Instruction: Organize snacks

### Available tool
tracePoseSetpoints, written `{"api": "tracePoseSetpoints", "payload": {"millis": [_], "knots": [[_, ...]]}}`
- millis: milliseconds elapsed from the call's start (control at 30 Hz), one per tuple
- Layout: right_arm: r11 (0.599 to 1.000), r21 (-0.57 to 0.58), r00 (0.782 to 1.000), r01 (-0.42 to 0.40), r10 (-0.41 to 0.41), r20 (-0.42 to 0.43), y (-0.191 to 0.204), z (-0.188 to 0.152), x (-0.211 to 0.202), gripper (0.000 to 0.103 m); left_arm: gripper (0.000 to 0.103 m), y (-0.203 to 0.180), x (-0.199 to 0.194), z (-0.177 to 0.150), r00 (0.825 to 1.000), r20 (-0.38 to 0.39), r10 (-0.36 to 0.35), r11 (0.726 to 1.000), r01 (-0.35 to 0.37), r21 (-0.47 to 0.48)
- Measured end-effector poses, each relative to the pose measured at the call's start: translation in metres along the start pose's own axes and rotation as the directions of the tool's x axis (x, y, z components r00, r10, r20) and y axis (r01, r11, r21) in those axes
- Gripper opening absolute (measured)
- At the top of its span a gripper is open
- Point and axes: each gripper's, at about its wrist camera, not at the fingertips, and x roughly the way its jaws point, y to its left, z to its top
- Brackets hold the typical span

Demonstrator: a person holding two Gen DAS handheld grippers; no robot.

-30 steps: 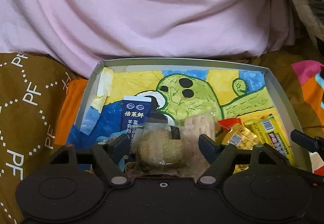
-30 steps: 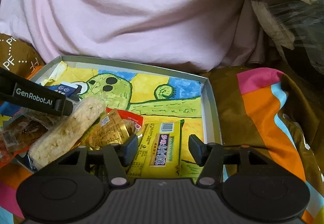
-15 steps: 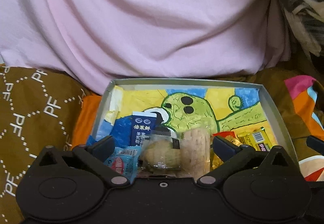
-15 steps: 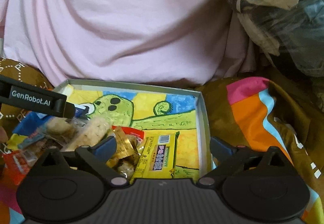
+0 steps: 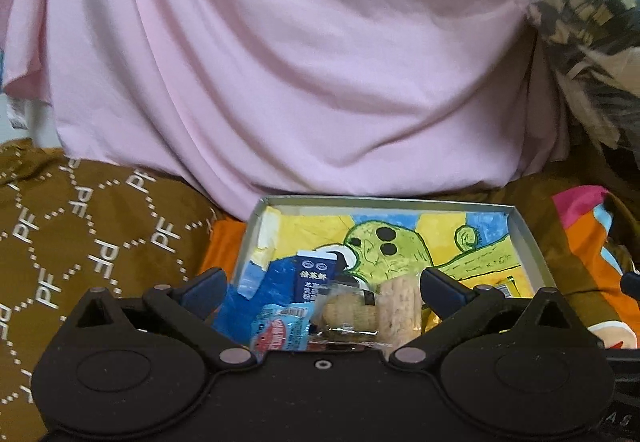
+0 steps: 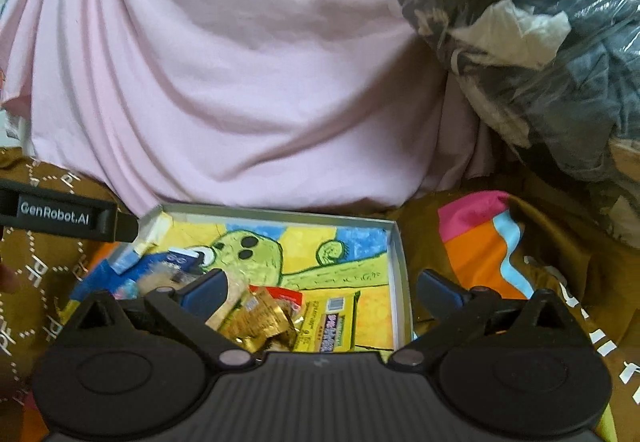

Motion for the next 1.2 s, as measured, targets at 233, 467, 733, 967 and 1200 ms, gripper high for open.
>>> {"api": "tracePoseSetpoints", "payload": {"millis": [233,467,733,967,1200], "knots": [[0.999,0.006,0.999,-0.037,0.037,0.038,0.009,0.003,-0.033,0.103,0.102,0.014,-0.039,-0.01,0.999,0.049,0.02,1.0,-0.02,-0.012],[0.998,0.049,0.998,-0.046,0.044,0.052,0.007,-0.005,-0.068,0.103,0.102,0.03,-0.077,-0.032,0.994,0.097,0.052,0.999,-0.051,-0.017],[0.998,0.052,0.997,-0.026,0.022,0.073,0.007,-0.02,-0.115,0.103,0.102,0.036,-0.119,-0.062,0.985,0.153,0.083,0.997,-0.081,-0.019],[0.996,0.078,0.997,-0.036,0.031,0.07,0.007,-0.03,-0.147,0.103,0.102,0.038,-0.147,-0.082,0.985,0.147,0.092,0.996,-0.088,-0.03],[0.996,0.064,0.996,-0.062,0.058,0.074,0.015,-0.043,-0.172,0.103,0.102,0.044,-0.17,-0.099,0.984,0.137,0.118,0.993,-0.115,-0.025]]}}
